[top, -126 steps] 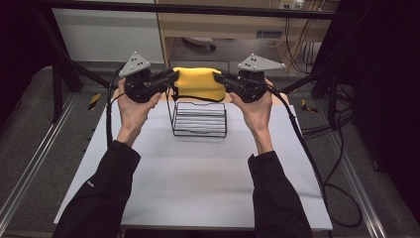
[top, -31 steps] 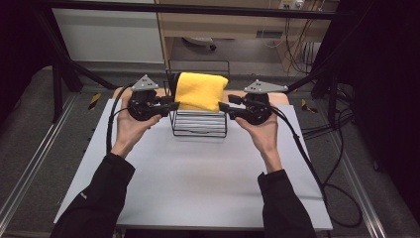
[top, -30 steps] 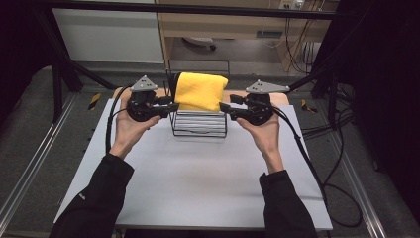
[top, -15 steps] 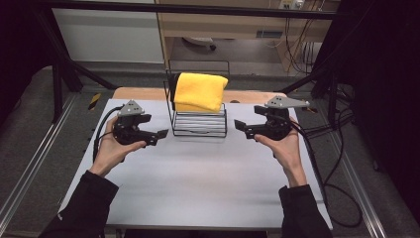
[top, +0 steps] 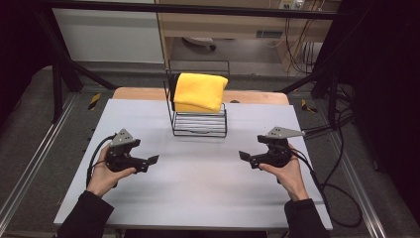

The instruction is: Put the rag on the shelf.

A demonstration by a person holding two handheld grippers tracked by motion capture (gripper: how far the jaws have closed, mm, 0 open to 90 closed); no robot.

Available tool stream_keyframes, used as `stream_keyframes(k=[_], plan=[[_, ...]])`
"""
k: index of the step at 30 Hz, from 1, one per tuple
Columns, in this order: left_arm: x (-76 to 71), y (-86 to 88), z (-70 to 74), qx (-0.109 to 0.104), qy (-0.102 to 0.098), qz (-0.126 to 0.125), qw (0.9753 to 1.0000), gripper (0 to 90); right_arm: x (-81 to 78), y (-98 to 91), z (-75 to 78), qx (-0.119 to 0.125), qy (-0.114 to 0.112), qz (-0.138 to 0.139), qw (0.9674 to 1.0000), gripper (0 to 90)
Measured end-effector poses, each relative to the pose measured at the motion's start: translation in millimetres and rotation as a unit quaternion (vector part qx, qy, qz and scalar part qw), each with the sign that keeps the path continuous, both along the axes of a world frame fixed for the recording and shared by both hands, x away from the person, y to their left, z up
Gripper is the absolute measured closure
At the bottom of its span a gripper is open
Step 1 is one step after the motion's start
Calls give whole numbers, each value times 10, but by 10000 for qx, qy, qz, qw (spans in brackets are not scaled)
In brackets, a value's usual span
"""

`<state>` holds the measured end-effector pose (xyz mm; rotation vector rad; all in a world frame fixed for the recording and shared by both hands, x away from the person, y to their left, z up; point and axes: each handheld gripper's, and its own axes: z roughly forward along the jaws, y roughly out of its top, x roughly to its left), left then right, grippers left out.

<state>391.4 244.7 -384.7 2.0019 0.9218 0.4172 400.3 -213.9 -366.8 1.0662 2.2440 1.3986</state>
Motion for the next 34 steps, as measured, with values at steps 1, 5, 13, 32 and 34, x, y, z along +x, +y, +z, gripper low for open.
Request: stream_keyframes(k=[1,5,13,32,34], plan=[[-23,16,-45,-14,7,6,10000,69,-9,-18,-54,-33,30,7,10000,27],[-114,96,-189,-7,37,-15,10000,74,-61,-90,-242,-102,164,-25,9998,16],[-241,217,-329,-11,48,-65,10000,76,-192,-293,-506,-157,358,-81,9992,9],[-339,284,-524,108,149,-174,9997,78,-392,-514,-812,-187,652,-99,9977,10],[-338,284,-525,112,151,-177,9997,78,-391,-517,-810,-174,646,-103,9977,10]])
